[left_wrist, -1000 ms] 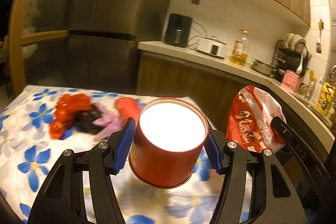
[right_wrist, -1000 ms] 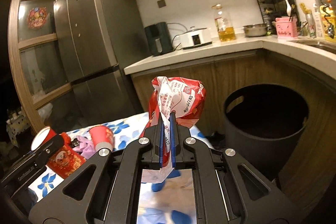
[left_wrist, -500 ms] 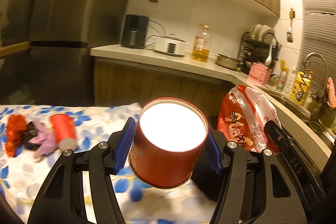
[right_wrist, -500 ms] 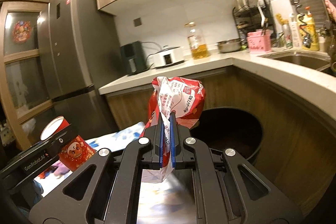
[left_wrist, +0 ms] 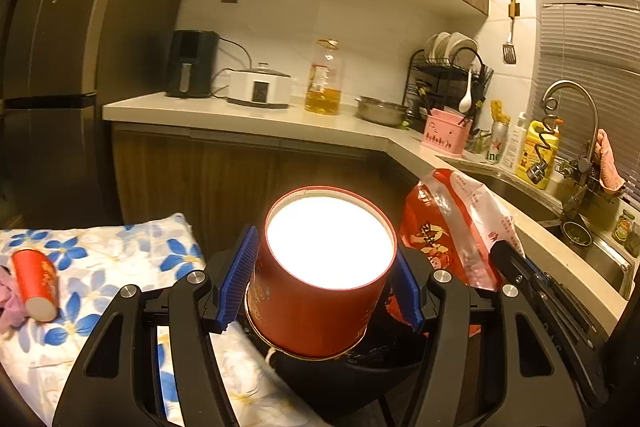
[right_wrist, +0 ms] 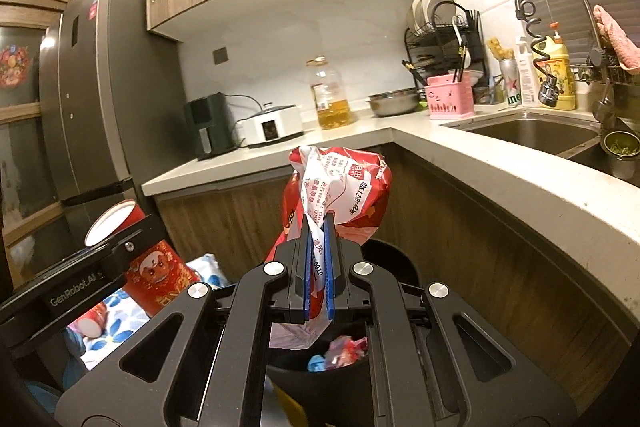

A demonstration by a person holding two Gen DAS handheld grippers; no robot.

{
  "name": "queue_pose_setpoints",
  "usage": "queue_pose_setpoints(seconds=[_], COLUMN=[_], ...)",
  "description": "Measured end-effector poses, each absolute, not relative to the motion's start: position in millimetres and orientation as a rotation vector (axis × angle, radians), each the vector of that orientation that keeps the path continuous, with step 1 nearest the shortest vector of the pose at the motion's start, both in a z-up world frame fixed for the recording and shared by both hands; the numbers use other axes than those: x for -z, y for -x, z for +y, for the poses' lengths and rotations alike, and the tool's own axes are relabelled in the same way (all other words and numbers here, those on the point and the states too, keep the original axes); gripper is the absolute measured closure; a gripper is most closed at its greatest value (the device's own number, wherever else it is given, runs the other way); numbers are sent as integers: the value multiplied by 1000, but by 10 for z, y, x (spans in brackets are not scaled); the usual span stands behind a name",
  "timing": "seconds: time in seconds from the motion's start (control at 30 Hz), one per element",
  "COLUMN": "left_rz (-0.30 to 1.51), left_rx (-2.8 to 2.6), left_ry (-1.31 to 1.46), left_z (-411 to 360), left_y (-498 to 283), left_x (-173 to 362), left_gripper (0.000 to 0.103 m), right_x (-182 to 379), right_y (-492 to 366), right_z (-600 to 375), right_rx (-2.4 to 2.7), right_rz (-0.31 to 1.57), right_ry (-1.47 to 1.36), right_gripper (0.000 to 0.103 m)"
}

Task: Collect trash
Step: 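Carry the red cup and red snack bag in both tools over the black bin, then open both tools to drop the cup and snack bag into the bin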

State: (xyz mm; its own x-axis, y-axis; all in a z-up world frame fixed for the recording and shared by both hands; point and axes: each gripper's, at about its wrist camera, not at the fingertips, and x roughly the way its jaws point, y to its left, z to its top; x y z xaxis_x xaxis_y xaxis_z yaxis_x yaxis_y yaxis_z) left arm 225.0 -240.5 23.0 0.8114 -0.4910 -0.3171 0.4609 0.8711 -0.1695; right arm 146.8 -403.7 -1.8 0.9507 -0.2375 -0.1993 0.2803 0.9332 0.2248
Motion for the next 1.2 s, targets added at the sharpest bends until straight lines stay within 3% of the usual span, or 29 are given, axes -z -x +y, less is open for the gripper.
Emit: queue_pose_setpoints(seconds=[1.2], left_rz=[468], left_rx=[566], left_ry=[63], left_z=[-2953], left_y=[-2738], left_x=[112], left_gripper=[42], right_x=[278], right_y=[-1910], right_z=[-4334], right_rx=[270], right_rz=[251], right_ry=[-256], right_gripper=[95])
